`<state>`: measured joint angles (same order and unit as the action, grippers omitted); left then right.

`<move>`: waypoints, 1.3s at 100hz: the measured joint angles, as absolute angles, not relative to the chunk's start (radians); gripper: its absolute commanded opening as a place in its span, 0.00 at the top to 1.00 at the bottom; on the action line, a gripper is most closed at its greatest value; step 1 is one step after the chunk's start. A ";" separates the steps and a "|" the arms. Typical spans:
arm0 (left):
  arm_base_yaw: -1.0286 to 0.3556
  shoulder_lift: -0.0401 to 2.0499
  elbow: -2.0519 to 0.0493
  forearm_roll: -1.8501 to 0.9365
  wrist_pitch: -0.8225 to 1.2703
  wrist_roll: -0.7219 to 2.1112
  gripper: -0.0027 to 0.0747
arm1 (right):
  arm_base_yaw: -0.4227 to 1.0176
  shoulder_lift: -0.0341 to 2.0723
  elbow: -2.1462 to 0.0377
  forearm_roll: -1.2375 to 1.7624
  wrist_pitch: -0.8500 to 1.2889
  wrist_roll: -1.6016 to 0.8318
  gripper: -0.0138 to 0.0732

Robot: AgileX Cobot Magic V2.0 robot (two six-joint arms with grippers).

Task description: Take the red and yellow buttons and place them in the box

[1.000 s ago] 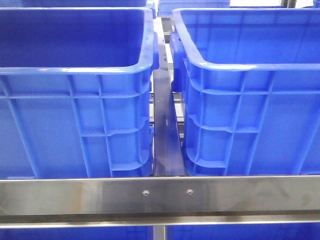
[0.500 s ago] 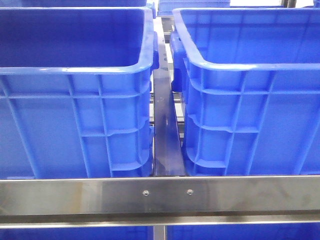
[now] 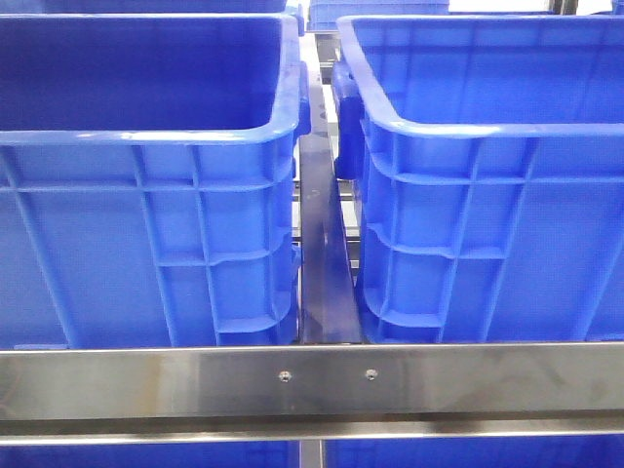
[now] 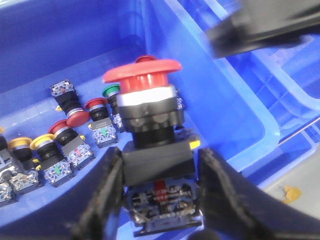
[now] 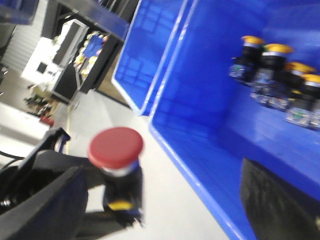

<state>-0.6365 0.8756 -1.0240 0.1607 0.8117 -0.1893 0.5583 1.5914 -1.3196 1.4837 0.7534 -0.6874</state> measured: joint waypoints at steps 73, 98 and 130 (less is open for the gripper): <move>-0.637 0.876 -1.024 0.159 0.812 -0.189 0.94 | 0.689 1.746 -1.506 1.523 0.790 -0.690 0.26; -0.637 0.873 -1.024 0.159 0.807 -0.189 0.84 | 0.689 1.751 -1.506 1.528 0.783 -0.690 0.75; -0.637 0.873 -1.024 0.159 0.807 -0.189 0.23 | 0.689 1.751 -1.506 1.528 0.783 -0.690 0.77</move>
<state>-0.6365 0.8734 -1.0240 0.1589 0.8065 -0.1893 0.6885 1.7510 -1.5062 1.5280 0.7828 -0.6897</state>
